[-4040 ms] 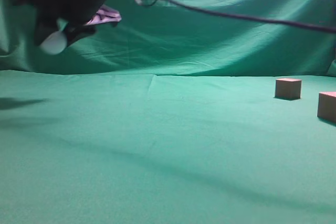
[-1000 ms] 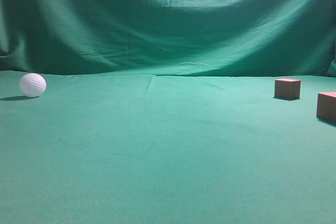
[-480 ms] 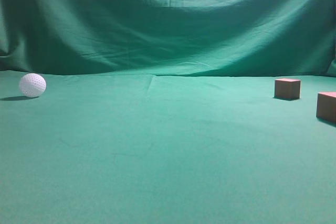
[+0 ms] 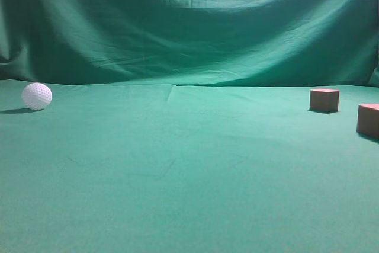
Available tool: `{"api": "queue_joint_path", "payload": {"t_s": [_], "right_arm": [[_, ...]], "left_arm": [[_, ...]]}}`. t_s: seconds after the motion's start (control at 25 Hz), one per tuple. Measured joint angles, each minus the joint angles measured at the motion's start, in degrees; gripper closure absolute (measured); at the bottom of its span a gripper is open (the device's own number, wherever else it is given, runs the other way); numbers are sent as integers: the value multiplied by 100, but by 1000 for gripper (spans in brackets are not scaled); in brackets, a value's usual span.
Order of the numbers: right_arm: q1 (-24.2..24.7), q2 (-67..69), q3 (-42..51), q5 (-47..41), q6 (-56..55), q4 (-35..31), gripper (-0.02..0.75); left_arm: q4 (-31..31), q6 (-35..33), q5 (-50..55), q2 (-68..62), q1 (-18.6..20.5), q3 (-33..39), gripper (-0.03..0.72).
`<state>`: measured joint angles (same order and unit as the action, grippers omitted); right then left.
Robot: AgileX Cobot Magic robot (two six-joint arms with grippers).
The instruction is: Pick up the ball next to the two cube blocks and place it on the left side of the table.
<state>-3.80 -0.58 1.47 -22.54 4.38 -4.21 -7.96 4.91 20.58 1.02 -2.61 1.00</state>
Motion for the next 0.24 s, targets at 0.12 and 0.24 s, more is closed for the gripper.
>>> {"api": "queue_joint_path", "payload": {"t_s": [0.12, 0.24], "right_arm": [[0, 0, 0, 0, 0, 0, 738], [0, 0, 0, 0, 0, 0, 738]], "left_arm": [[0, 0, 0, 0, 0, 0, 688], [0, 0, 0, 0, 0, 0, 688]]}}
